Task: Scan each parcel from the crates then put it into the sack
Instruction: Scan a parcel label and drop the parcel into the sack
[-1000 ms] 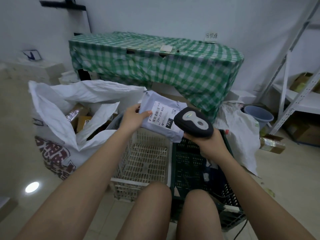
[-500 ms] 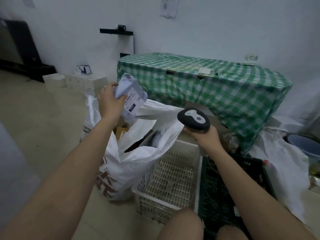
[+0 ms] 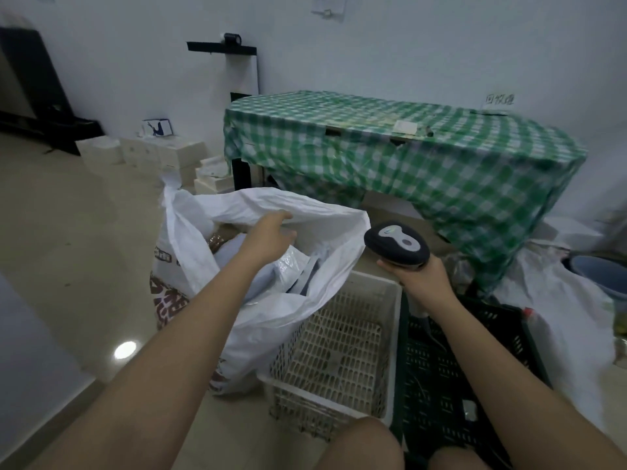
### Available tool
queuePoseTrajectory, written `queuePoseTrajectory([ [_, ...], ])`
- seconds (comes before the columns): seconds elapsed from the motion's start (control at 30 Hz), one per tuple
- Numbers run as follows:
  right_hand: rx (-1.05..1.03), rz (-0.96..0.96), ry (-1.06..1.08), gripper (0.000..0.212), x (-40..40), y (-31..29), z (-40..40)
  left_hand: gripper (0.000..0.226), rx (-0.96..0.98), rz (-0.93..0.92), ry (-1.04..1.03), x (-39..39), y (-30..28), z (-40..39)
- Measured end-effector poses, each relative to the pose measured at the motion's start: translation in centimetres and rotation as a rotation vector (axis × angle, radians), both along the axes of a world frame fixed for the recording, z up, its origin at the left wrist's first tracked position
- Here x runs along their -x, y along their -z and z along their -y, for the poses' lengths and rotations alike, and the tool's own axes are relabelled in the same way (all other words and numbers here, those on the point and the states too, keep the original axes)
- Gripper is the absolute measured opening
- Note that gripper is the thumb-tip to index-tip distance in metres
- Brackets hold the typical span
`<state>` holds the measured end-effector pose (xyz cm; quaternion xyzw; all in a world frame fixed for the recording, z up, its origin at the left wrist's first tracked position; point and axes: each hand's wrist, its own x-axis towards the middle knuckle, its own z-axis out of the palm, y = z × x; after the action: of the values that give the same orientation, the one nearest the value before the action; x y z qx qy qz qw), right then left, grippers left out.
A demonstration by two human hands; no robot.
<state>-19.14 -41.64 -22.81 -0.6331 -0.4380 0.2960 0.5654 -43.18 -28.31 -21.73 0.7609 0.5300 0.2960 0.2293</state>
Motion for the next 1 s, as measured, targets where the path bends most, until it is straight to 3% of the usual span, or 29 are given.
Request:
queuePoseTrajectory([
  [0.1,0.046,-0.02,0.022,0.054,-1.9,1.0,1.4,0.035,-0.055,0.193,0.132,-4.2,-1.0,3.3],
  [0.27,0.135,-0.055,0.138,0.053,-7.1,4.0,5.0,0.03,-0.091,0.246,0.34,-12.7,0.3,7.6],
  [0.43,0.231,-0.126,0.307,0.055,-13.6,9.4,9.0,0.029,0.06,0.101,0.497,-21.7,5.8,10.1],
  [0.67,0.412,-0.265,0.431,0.045,-20.0,19.9,11.5,0.027,0.354,-0.27,0.685,-30.3,20.1,10.7],
  [0.83,0.405,-0.318,0.443,0.048,-24.0,25.4,10.8,0.029,0.561,-0.457,0.789,-34.3,28.3,10.5],
  [1.0,0.537,-0.291,0.292,0.051,-28.0,29.0,10.7,0.033,0.668,-0.482,0.847,-37.9,33.6,11.4],
])
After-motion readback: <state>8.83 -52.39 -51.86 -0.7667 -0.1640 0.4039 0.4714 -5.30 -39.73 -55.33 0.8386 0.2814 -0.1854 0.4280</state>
